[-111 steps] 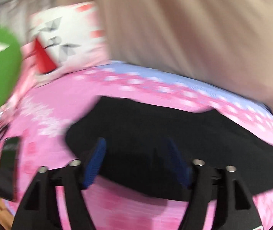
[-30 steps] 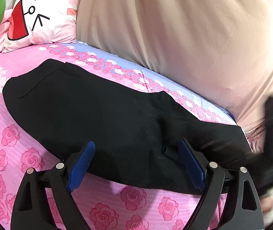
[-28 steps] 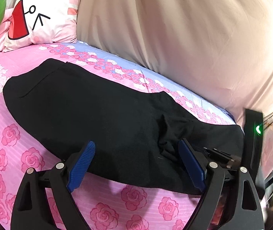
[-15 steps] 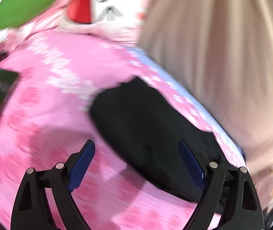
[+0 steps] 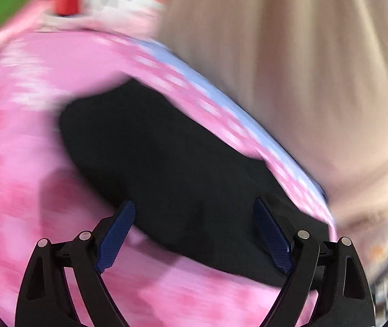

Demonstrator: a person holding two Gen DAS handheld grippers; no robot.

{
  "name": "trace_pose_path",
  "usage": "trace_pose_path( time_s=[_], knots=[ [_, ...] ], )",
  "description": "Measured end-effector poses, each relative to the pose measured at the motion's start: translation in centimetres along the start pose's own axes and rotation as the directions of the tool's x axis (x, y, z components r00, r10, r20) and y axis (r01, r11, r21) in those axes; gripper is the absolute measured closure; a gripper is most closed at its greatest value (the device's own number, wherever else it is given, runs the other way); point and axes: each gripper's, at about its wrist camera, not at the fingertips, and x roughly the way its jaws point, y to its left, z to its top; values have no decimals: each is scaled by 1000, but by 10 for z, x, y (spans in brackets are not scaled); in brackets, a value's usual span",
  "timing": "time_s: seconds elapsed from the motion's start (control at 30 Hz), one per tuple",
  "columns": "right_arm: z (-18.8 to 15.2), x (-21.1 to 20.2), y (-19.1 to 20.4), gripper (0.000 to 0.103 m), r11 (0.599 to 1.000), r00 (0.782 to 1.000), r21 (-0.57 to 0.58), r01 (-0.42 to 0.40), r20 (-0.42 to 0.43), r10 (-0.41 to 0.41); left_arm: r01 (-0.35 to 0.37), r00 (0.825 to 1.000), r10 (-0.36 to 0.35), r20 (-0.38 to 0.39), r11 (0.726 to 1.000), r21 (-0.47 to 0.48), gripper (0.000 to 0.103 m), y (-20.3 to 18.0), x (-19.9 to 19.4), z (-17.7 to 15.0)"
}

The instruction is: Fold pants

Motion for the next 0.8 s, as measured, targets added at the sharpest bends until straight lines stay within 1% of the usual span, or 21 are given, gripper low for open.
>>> trace_pose_path(
  time_s=[0.03,0.07,0.1,0.13,0.17,0.2,0.23,0.27,0.3,0.33,0.37,0.43,0.47,0.5,0.53,0.57,0.6,0.63,0.67,0.73,0.8],
  knots=[
    [3,3,1,57,1000,1000,12,-14,-4,14,53,997,-51,-55,998,34,17,-23,14,-7],
    [4,9,4,59,999,999,25,-40,-9,40,86,993,-81,-88,995,51,17,-38,24,-13],
    [5,10,3,61,997,998,38,-60,-12,60,112,985,-100,-139,991,77,17,-61,42,-22],
    [5,12,4,61,996,997,51,-77,-16,78,104,982,-88,-167,990,91,17,-73,56,-27],
    [7,14,2,61,994,996,65,-86,-18,88,74,981,-54,-189,992,99,17,-83,71,-32],
    [7,14,3,63,993,995,69,-93,-20,95,14,977,5,-214,996,88,17,-87,91,-37],
    [8,15,2,70,992,994,76,-105,-20,107,-29,976,47,-212,996,83,17,-89,102,-40],
    [9,14,0,75,989,992,84,-120,-12,122,-71,981,89,-170,992,108,18,-96,107,-41],
    [12,12,0,86,989,992,79,-128,0,128,-95,982,116,-149,986,137,33,-104,108,-44],
    [15,5,-1,89,988,990,71,-138,19,137,-90,981,117,-156,981,169,58,-112,112,-44],
    [19,-13,-4,89,983,984,68,-169,72,164,-87,972,125,-198,978,187,97,-116,122,-44],
    [28,-40,-6,91,977,968,36,-209,146,202,-96,971,130,-201,981,171,95,-111,127,-38],
    [29,-46,-6,91,982,971,-3,-187,149,185,-106,970,140,-199,979,172,90,-108,128,-36],
    [26,-37,-9,92,988,982,-22,-153,111,154,-98,970,132,-203,981,169,88,-103,129,-36],
    [20,-18,-16,91,992,991,-20,-124,41,125,-81,972,115,-207,983,166,88,-100,130,-37],
    [8,11,-26,91,993,991,13,-120,-64,121,-67,973,100,-208,985,162,88,-98,130,-38],
    [7,16,-34,91,985,984,64,-157,-79,162,-67,973,103,-207,983,174,88,-99,130,-39],
    [11,9,-38,89,979,981,88,-183,-52,188,-77,973,116,-200,978,192,88,-102,130,-38],
    [15,4,-35,88,979,982,82,-185,-32,188,-86,973,126,-193,975,204,88,-103,129,-39],
    [17,7,-25,88,985,985,58,-164,-38,166,-91,975,131,-178,972,216,87,-106,130,-41],
    [16,19,-25,88,979,983,100,-176,-41,181,-78,978,116,-172,974,213,87,-104,128,-44]
  ],
)
